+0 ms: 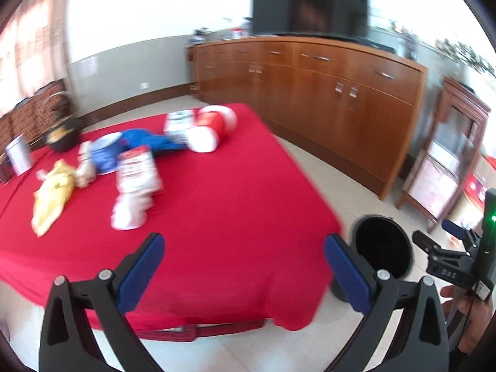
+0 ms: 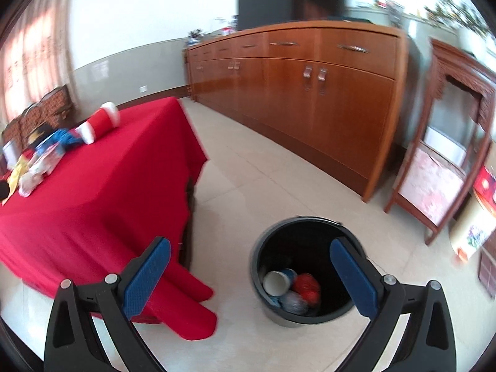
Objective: Collect trash
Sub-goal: 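Move both tools back toward the table, then grasp the white plastic bag with the right tool while the left tool grasps the white snack box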
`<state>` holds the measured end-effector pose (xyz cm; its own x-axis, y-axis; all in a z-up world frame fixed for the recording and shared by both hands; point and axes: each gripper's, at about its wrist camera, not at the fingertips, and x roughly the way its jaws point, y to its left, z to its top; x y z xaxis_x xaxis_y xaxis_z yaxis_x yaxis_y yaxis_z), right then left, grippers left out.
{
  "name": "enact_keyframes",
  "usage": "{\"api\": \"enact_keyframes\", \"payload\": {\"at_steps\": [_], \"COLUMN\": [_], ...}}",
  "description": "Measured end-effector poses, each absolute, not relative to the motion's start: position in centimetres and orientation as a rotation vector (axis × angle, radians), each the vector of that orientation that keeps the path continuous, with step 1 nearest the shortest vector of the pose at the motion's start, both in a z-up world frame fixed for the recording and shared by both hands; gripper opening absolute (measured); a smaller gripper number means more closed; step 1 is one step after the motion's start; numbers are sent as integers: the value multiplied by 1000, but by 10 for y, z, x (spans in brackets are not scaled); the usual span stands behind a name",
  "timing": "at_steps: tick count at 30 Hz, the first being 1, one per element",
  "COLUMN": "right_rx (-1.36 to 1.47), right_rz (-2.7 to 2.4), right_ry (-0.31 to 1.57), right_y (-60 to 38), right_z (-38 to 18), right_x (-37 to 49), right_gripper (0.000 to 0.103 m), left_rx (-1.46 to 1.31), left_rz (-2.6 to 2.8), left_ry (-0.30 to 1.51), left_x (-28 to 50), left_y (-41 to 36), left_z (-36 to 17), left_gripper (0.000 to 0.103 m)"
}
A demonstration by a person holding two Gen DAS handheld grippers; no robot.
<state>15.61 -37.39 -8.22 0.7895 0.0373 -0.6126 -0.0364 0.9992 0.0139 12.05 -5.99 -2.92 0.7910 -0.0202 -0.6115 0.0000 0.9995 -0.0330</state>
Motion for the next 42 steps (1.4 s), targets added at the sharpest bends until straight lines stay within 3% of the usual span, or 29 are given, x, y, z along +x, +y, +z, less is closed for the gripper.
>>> {"api": "enact_keyframes", "payload": {"at_steps": [24, 38, 40, 42], "right_rx": [-73, -120, -127, -127], "right_rz": [378, 513, 529, 541], "right_ry": [617, 693, 723, 749], "right_y": [-107, -15, 0, 8], "right_z": [-25, -46, -59, -68], "right_x": [204, 226, 231, 235], "right_gripper": [103, 103, 100, 87], "left_rx": [-164, -207, -211, -216], "left_rz": [341, 373, 370, 366], "left_ry": [642, 676, 685, 691], "left_x": [93, 105, 105, 107], "left_y": [159, 203, 203, 202], "left_z": [-44, -68, -72, -74], "left_gripper": [93, 90, 90, 90]}}
